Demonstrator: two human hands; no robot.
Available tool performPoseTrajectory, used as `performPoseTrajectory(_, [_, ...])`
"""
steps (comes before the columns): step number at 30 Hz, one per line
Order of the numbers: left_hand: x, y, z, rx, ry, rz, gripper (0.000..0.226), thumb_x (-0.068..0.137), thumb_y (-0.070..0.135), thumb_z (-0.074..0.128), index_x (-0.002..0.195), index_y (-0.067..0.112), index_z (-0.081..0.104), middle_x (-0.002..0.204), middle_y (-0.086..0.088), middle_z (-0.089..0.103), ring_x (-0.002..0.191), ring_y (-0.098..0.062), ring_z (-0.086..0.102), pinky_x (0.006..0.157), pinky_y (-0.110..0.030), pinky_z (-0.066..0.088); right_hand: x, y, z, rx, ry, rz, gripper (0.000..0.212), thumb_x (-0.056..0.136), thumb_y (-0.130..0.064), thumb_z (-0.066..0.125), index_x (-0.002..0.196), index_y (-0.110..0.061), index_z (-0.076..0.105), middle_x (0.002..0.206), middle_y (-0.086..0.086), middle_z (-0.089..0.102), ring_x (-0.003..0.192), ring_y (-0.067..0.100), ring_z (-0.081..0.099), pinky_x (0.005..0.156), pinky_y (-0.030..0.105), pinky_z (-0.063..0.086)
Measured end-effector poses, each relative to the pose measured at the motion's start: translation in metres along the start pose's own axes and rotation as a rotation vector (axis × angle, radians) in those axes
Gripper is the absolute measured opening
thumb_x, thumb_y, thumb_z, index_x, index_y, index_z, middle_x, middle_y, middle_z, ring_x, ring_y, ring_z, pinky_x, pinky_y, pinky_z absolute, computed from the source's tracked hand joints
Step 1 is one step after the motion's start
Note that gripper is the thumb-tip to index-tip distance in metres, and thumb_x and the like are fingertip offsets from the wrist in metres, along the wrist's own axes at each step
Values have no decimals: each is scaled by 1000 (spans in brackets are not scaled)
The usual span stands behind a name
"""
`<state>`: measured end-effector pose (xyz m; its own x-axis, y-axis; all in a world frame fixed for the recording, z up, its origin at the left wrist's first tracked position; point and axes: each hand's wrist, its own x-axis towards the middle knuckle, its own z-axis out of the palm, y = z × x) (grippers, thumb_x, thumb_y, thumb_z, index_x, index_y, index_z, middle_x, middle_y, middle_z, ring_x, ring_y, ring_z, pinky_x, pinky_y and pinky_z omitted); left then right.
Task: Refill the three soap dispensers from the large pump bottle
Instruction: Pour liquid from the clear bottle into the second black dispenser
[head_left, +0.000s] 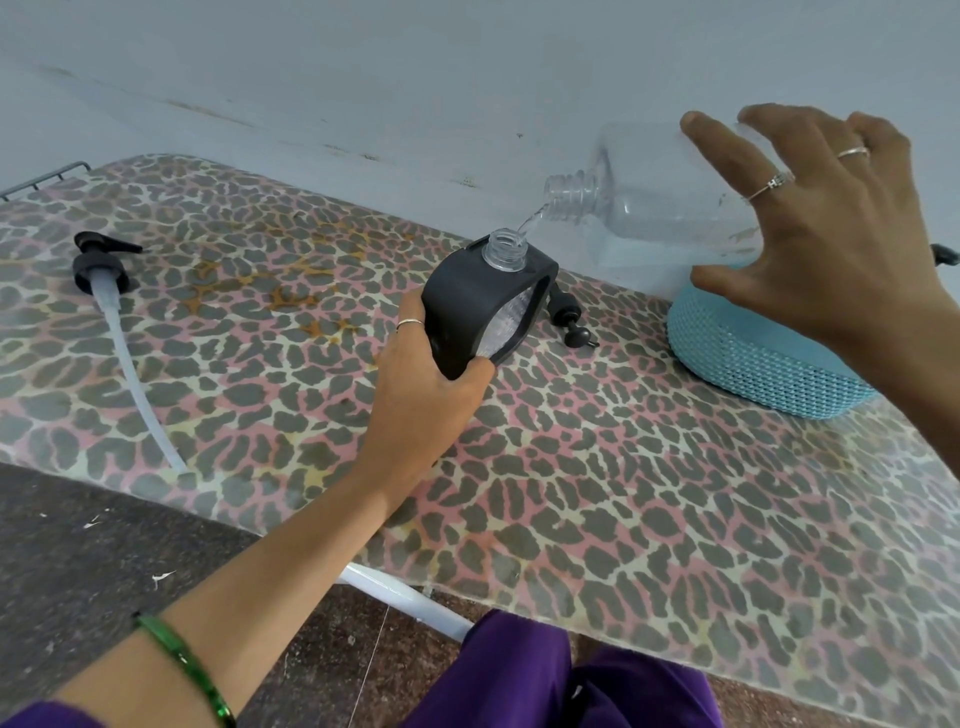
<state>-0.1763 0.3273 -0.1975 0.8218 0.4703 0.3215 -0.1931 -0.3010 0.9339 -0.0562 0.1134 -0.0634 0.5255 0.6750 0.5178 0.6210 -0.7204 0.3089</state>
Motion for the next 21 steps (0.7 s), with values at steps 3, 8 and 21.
performPoseTrajectory(3, [0,1,0,-17,2,-9,41,78,2,62,98,33,45,83,-21,54,62,-30,46,50,-33,44,0,1,0,-3,3,-2,98,66,-24,82,150,-25,30,139,23,43,128,42,41,105,61,24])
performPoseTrajectory(8, [0,1,0,-55,-22,-31,42,79,1,59,109,28,45,92,-25,55,66,-37,46,49,-39,42,0,0,0,-4,5,-9,99,66,-23,83,149,-24,30,139,24,43,127,42,41,104,62,24])
performPoseTrajectory(21, [1,5,-1,-95,-25,-58,51,82,-2,58,105,41,42,94,-28,51,61,-35,40,44,-40,36,0,-2,0,-13,11,-27,98,66,-23,83,149,-22,31,139,25,43,126,43,42,104,62,24])
